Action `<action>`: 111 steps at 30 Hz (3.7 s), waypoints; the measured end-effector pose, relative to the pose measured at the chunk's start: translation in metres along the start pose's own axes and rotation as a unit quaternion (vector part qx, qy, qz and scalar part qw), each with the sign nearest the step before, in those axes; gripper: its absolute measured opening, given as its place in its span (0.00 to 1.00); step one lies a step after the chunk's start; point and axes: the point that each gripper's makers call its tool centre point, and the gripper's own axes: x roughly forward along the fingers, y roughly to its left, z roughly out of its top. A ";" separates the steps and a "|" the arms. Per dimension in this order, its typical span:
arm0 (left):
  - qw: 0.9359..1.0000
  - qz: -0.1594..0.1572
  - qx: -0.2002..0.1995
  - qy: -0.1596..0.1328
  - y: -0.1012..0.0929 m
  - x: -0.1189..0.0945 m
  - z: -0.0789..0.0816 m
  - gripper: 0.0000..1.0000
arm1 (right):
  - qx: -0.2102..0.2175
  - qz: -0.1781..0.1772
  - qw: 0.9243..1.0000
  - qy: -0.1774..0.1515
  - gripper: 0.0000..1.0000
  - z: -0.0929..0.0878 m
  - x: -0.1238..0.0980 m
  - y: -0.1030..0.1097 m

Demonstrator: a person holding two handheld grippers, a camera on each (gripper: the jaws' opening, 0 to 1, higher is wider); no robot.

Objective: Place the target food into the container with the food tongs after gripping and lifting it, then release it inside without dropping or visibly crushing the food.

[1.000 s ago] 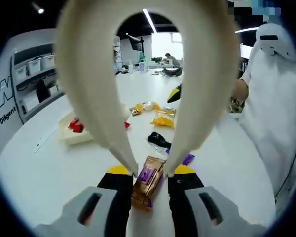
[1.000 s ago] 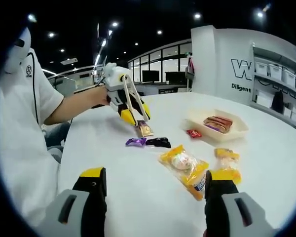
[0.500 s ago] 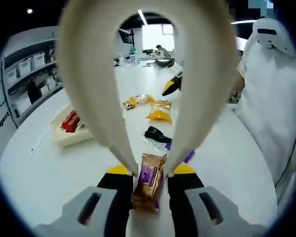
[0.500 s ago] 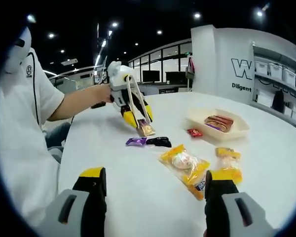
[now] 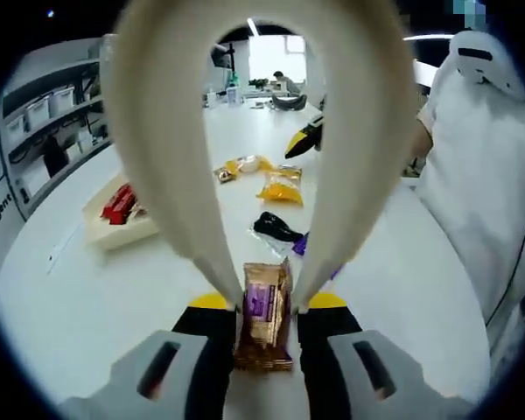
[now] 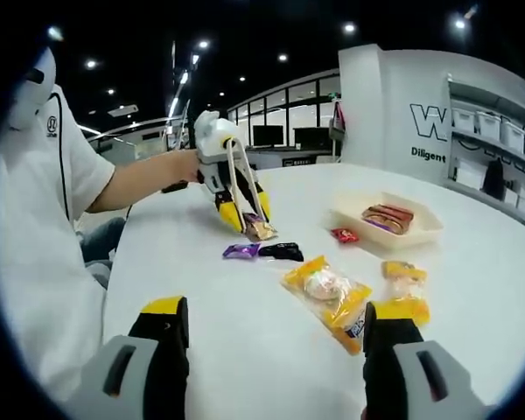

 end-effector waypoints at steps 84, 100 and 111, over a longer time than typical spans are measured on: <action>0.998 0.026 0.036 -0.047 0.091 0.046 0.138 0.21 | 0.013 -0.014 1.000 -0.011 0.81 -0.006 -0.013 -0.008; 0.999 0.026 0.009 -0.027 0.109 0.087 0.123 0.21 | 0.016 -0.017 1.000 -0.009 0.81 -0.008 -0.015 -0.011; 0.999 0.027 -0.008 -0.018 0.116 0.093 0.114 0.22 | 0.016 -0.017 1.000 -0.010 0.81 -0.008 -0.016 -0.012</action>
